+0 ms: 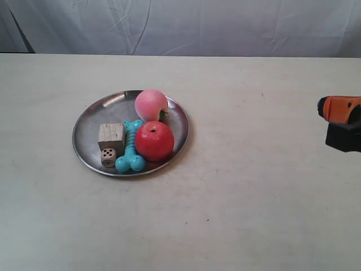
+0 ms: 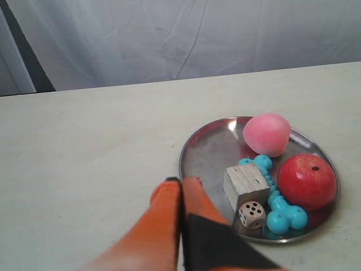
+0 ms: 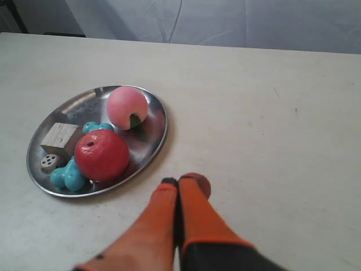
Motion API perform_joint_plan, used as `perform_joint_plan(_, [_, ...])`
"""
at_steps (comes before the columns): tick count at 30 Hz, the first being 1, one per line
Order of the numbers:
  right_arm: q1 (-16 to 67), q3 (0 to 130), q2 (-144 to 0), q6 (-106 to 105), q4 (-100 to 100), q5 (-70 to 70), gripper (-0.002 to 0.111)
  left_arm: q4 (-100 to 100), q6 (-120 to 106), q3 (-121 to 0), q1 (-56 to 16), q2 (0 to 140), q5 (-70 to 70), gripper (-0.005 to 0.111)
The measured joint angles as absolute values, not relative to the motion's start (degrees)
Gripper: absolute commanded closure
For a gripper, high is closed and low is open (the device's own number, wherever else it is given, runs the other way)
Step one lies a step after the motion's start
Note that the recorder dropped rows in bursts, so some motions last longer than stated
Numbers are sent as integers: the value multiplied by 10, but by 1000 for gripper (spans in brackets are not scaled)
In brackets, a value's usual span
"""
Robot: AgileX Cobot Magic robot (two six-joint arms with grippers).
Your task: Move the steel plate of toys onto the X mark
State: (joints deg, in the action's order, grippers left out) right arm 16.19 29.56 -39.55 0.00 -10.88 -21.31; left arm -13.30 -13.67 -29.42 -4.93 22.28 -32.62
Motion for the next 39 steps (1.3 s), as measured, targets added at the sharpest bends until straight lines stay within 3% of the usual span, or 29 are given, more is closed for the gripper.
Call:
perform_joint_plan(10, [162,295,-395,0,-109,-213,108,-122,-137,-282,-49,211,-323,107])
perform_joint_plan(24, [162,295,-395,0,-109,-213,108,-68,-22,-116,2,11,-284,107])
perform_joint_plan(39, [162,295,-395,0,-109,-213,108,-68,-16,-6,5,3,-219,107])
